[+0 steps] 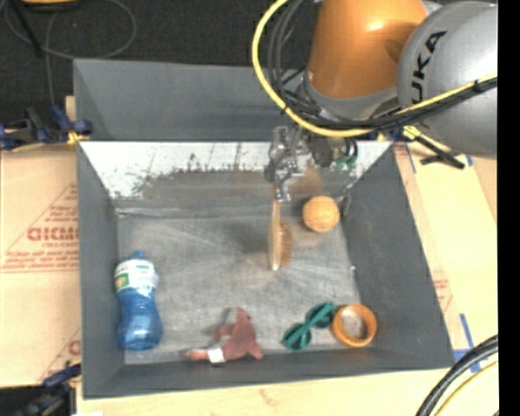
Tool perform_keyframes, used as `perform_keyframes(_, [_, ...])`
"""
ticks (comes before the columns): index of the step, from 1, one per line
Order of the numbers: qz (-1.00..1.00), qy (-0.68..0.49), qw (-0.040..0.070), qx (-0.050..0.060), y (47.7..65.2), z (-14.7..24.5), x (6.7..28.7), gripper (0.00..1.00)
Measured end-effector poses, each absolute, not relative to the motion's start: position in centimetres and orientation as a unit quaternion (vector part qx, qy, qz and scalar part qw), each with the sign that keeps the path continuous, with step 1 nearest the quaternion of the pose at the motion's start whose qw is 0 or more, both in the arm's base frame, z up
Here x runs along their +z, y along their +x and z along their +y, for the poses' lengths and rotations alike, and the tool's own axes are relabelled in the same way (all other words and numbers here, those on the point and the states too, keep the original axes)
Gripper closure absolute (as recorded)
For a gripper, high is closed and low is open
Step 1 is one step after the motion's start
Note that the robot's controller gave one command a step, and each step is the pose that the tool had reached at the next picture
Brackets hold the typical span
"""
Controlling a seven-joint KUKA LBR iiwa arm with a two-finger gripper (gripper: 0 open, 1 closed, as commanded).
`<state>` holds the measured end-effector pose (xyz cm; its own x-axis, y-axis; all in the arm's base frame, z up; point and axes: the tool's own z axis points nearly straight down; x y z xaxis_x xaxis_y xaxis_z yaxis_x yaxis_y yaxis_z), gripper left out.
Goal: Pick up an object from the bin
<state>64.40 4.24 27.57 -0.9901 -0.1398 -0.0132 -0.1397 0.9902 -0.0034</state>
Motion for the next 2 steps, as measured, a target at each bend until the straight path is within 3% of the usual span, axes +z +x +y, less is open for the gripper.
perform_keyframes(1, [0.998,-0.07,0.003,-0.001,64.3,4.3,27.1,1.0])
perform_keyframes(2, [0.995,-0.097,0.004,-0.001,63.9,8.3,22.4,1.0])
